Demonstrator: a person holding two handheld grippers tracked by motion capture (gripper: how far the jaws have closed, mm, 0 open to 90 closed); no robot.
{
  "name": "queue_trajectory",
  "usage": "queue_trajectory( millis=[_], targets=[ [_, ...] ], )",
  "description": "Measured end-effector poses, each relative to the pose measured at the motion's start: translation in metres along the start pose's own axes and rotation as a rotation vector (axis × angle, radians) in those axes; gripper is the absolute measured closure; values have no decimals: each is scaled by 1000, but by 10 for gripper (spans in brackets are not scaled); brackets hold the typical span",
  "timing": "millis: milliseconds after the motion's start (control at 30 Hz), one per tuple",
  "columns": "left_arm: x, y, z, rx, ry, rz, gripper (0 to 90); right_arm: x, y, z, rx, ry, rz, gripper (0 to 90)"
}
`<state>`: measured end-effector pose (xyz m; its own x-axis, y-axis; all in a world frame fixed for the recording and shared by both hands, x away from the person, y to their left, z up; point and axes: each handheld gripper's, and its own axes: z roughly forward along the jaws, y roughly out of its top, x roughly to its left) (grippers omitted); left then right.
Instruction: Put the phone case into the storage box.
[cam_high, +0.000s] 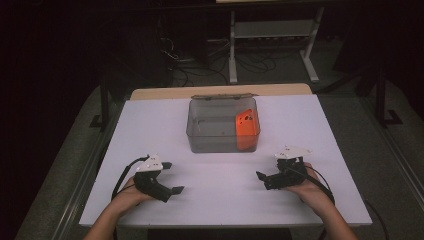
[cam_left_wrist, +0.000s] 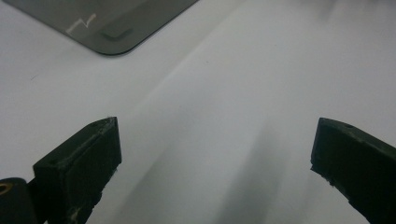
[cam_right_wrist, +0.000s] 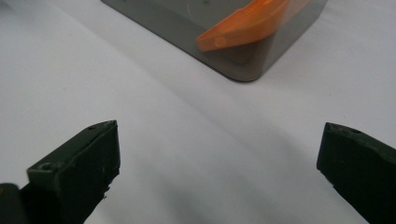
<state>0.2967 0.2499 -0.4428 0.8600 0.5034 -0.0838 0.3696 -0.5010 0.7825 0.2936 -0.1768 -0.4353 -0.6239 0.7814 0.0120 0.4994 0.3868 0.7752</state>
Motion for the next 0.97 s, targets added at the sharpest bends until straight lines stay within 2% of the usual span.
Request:
queue_trajectory(
  millis=[433,967],
  targets=[
    [0,0,-2,1,0,4,14,-4,-13,-8,-11,-18,-9,0],
    [1,0,-1,3,2,8,14,-3,-16,-8,0,-13,-32,0]
  ],
)
